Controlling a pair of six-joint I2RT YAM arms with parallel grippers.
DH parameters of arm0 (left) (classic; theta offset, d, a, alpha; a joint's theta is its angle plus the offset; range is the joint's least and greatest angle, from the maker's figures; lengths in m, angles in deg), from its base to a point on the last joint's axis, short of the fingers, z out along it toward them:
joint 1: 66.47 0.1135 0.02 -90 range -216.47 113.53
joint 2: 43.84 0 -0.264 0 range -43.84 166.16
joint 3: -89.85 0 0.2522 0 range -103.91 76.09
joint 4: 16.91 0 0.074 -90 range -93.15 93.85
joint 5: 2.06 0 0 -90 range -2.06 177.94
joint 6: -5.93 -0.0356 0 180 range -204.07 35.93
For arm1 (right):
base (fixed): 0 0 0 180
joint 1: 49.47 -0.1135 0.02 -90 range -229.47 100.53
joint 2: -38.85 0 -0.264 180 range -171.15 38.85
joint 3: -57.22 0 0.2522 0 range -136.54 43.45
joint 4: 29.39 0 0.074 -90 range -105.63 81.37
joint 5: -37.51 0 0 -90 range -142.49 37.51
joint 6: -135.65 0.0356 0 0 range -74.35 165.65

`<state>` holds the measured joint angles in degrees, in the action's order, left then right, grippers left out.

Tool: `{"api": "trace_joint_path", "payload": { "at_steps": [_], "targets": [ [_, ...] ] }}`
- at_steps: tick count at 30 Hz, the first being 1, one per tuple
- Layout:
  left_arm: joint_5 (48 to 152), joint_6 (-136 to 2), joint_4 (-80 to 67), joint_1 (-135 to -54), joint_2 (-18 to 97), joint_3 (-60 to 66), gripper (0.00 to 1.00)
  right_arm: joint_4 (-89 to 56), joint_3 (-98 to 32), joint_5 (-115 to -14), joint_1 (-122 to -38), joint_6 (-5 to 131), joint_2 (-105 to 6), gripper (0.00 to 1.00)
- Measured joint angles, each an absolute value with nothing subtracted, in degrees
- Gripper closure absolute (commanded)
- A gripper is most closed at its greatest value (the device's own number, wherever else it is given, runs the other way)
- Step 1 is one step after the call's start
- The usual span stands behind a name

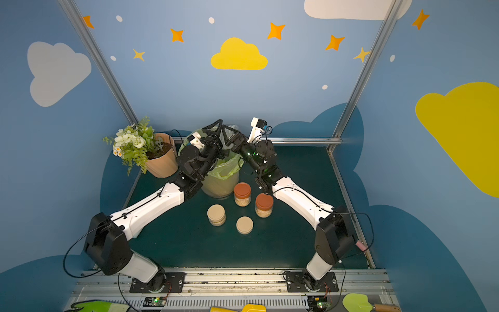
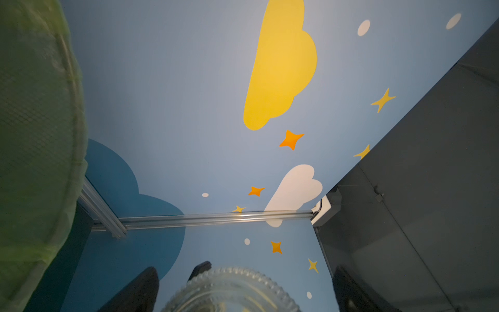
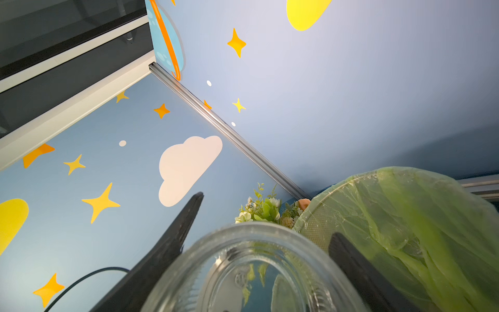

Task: Empty expired oatmeal from jars
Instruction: Place the jar at the center of the board.

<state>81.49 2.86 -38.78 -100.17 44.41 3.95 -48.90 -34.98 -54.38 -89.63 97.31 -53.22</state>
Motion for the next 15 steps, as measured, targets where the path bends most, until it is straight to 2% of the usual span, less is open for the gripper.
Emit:
{"api": "trace_joint_path", "payload": {
  "at_steps": [15],
  "targets": [
    [83.4, -9.3, -32.2, -100.2, 34.4, 5.5, 0.0, -39.2, -23.6, -54.6, -87.2, 89.2, -40.7, 0.75]
  ]
}}
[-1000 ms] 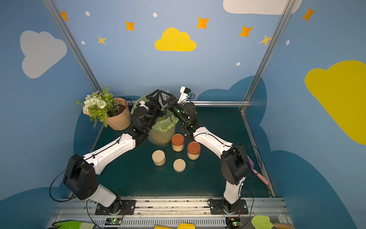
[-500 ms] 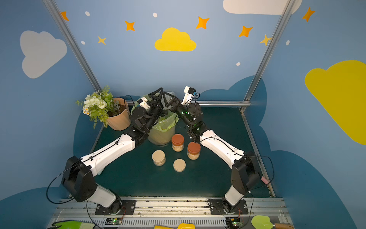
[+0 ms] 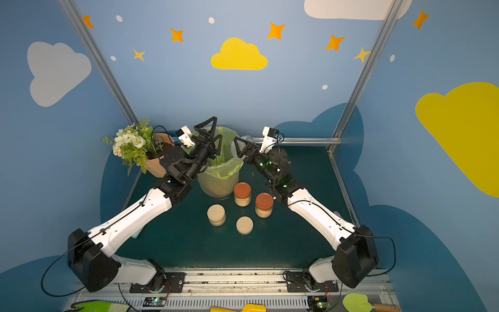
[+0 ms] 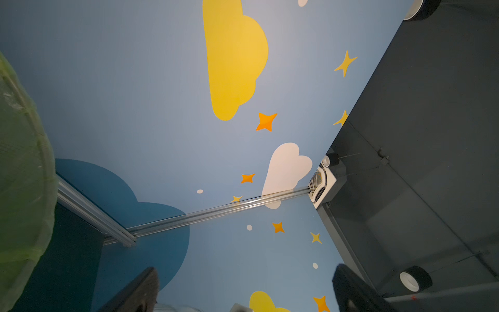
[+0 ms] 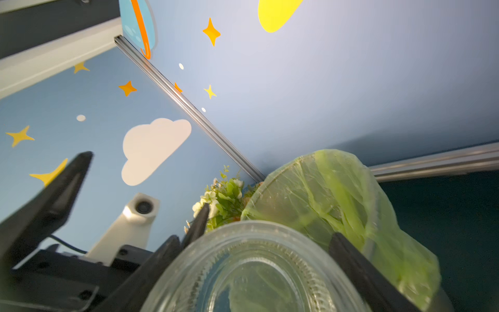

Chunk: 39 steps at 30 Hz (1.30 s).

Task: Empty expired oatmeal from jars
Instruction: Place the jar at the center of the board.

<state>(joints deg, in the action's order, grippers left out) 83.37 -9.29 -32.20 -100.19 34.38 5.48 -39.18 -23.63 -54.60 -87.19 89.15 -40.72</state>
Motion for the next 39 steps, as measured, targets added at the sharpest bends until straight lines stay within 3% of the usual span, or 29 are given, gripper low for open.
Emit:
{"api": "trace_joint_path", "payload": {
  "at_steps": [9, 19, 30, 39],
  "targets": [
    [79.0, -24.9, -18.8, -100.3, 14.4, 19.6, 0.0, -24.0, -21.2, -60.9, -89.6, 78.7, -34.4, 0.73],
    [70.8, -29.9, -3.4, -100.3, -2.4, 37.2, 0.0, -8.4, -16.4, -59.5, -100.2, 67.8, -35.0, 0.72],
    [65.8, -30.3, 3.6, -100.3, -15.7, 47.7, 0.0, -6.7, -10.7, -53.3, -109.7, 63.2, -42.3, 0.72],
    [64.1, -30.2, 7.4, -100.3, -19.8, 51.1, 0.0, -10.0, -9.6, -50.4, -114.4, 62.5, -46.0, 0.72]
  ]
}}
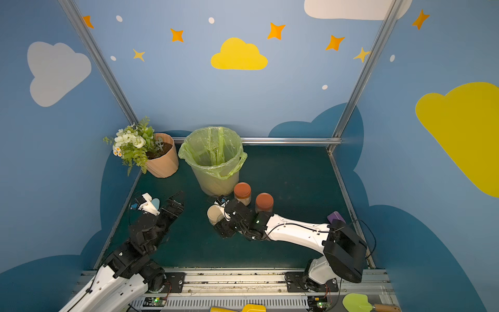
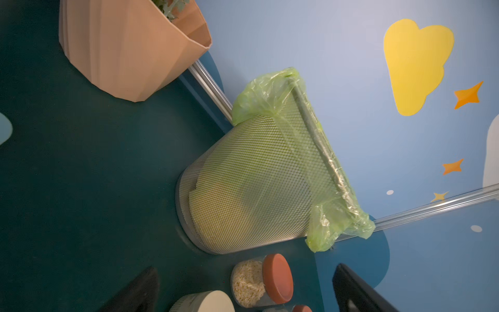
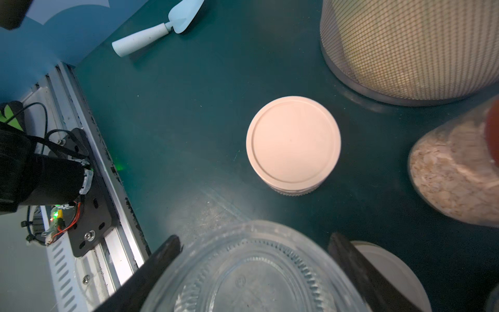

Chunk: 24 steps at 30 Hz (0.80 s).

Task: Empty expired oatmeal from jars
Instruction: Place the jar at the center of the board.

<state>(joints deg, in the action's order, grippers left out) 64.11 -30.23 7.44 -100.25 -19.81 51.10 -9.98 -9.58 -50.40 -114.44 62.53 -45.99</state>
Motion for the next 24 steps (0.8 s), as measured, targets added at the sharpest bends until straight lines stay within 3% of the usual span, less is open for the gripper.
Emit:
{"api": "trace_joint_path", "payload": {
  "at_steps": [12, 24],
  "targets": [
    [63.4, -30.0, 10.3, -100.3, -24.2, 53.8, 0.0, -17.3, -6.1, -48.4, -115.6, 62.0, -51.8, 0.71],
    [63.4, -29.8, 10.4, -100.3, -24.3, 54.4, 0.0, -32.6, 3.4, -45.6, -116.3, 58.9, -55.0, 0.64]
  ]
}}
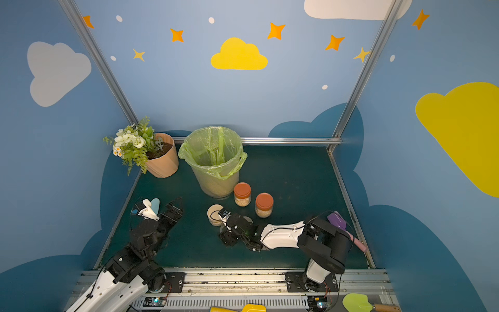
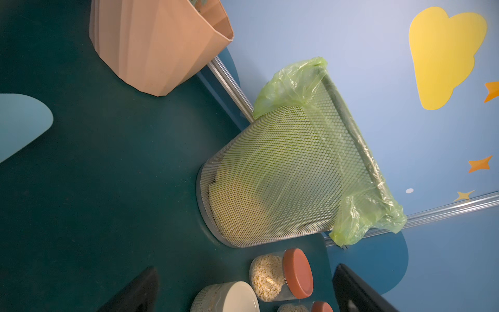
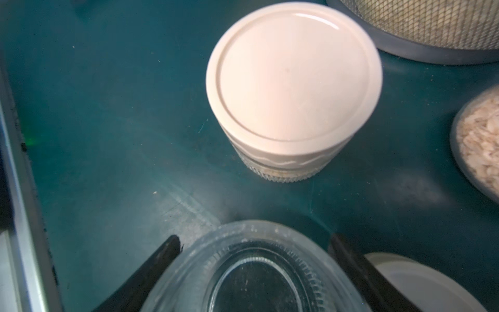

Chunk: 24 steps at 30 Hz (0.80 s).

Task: Empty expired oatmeal from jars
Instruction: Place the jar at the center of the board.

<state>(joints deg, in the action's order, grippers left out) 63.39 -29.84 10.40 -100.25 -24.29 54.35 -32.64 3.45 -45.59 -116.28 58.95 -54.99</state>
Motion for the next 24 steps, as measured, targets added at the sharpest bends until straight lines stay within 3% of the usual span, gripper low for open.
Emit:
{"api": "trace_joint_path", "payload": {
  "at_steps": [4, 9, 12, 24],
  "targets": [
    [63.3, -29.9, 10.4, -100.3, -23.9, 54.4, 0.0, -37.2, 3.4, -45.6, -116.3, 58.4, -57.2, 0.56],
    [63.3, -29.8, 10.4, -100.3, -23.8, 54.4, 0.0, -42.5, 3.4, -45.5, -116.3, 58.2, -59.7, 0.33],
    [63.3, -29.6, 10.1, -100.3, -24.2, 55.1, 0.0, -43.7, 3.4, -45.2, -116.4, 58.2, -60.2, 0.26],
    [63.2, -29.6, 9.5, -100.3, -23.9, 56.2, 0.0, -43.8, 4.0, -43.5, -117.2, 58.2, -60.8, 0.1]
  ]
}}
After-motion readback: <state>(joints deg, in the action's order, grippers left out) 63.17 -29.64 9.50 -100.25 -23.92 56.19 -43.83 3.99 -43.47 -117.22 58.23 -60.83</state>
